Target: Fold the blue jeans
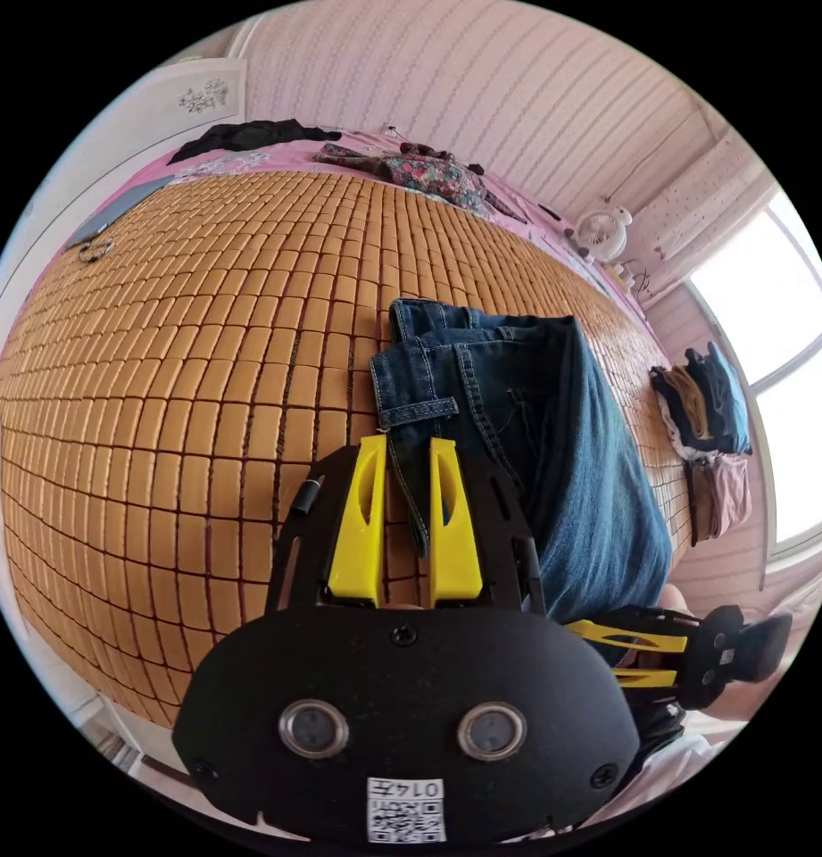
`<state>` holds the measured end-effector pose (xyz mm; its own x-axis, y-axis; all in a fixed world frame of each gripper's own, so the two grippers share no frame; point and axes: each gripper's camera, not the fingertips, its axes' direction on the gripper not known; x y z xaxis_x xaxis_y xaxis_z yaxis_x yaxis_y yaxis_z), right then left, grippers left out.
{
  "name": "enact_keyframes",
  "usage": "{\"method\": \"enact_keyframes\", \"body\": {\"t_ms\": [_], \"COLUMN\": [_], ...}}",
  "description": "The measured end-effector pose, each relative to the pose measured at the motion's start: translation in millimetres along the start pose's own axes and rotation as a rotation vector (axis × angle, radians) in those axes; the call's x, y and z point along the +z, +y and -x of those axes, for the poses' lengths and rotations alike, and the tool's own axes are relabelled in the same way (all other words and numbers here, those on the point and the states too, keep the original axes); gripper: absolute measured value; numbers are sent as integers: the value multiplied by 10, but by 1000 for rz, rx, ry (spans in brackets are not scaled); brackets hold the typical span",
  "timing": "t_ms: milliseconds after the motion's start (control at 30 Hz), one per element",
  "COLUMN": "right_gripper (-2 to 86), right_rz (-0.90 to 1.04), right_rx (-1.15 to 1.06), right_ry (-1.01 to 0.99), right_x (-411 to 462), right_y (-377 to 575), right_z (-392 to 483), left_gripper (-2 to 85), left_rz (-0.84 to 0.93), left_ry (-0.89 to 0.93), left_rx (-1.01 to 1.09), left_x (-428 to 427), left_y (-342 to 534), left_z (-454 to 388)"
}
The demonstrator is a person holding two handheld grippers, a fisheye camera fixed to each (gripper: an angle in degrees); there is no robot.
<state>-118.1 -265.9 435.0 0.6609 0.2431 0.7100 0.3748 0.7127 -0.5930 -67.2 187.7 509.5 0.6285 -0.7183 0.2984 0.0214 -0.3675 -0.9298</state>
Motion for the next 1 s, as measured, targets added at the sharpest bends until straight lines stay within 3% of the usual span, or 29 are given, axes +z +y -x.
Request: {"method": "enact_keyframes", "body": {"t_ms": [133, 200, 267, 300, 500, 600, 700, 833, 933, 1000], "right_gripper": [87, 84, 82, 80, 35, 12, 11, 9, 9, 10], "right_rz": [-2, 13, 188, 99, 68, -85, -386, -725, -826, -843], "right_rx": [-17, -137, -228, -239, 11, 73, 200, 382, 511, 589], "right_ry": [-172, -59, 130, 148, -102, -168, -325, -187, -122, -157], "right_x": [-171, -118, 269, 287, 38, -422, -1193, -2299, -2676, -2688], "right_y": [-17, 78, 190, 315, 514, 702, 976, 1539, 1990, 2256], "right_z": [19, 220, 297, 243, -455, -759, -1308, -2168, -2644, -2884], "left_gripper": [40, 25, 20, 16, -1, -3, -5, -6, -6, -6], "left_rz": [0, 16, 31, 47, 10, -25, -12, -47, -104, -131], "left_ry": [13, -30, -41, -42, -48, -26, -45, -91, -129, -55], "left_rx": [14, 50, 60, 56, 102, 141, 174, 261, 289, 261], "left_x": [-49, -92, -124, -146, -511, -759, -1000, -1404, -1874, -2237], "left_y": [44, 37, 25, 21, 18, -15, -108, -214, -249, -207], "left_z": [43, -15, -35, -32, -94, -161, -244, -323, -244, -41]}}
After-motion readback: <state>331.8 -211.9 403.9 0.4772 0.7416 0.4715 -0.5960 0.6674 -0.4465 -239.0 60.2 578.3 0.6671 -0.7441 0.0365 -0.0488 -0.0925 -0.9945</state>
